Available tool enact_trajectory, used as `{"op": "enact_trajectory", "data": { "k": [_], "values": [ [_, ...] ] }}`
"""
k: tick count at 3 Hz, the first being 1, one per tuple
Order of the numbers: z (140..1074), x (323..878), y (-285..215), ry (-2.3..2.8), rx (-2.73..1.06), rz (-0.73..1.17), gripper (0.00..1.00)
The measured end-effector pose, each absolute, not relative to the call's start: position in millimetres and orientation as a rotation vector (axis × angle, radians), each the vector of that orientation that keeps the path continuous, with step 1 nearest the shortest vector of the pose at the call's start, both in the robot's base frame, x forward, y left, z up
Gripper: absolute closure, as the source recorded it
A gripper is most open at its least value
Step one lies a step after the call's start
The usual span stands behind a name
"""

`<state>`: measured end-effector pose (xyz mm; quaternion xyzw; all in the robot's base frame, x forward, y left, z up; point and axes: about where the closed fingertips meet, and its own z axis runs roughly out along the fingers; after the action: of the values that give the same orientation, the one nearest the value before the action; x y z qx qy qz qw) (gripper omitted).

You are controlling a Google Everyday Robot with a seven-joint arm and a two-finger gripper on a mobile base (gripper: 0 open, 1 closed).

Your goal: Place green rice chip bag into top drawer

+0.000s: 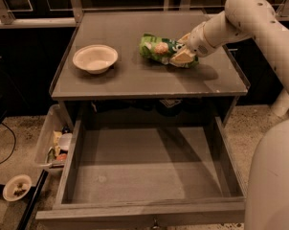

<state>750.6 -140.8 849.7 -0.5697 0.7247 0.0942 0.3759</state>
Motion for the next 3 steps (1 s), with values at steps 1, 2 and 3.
{"op": "enact_trajectory", "data": {
  "k": [1, 2, 3],
  "values": [
    [850, 751, -141, 1.854, -1.458, 0.241, 1.00],
    [848, 739, -141, 1.855, -1.476, 0.262, 1.00],
    [858, 721, -150, 1.837, -1.478, 0.282, 1.00]
  ]
}}
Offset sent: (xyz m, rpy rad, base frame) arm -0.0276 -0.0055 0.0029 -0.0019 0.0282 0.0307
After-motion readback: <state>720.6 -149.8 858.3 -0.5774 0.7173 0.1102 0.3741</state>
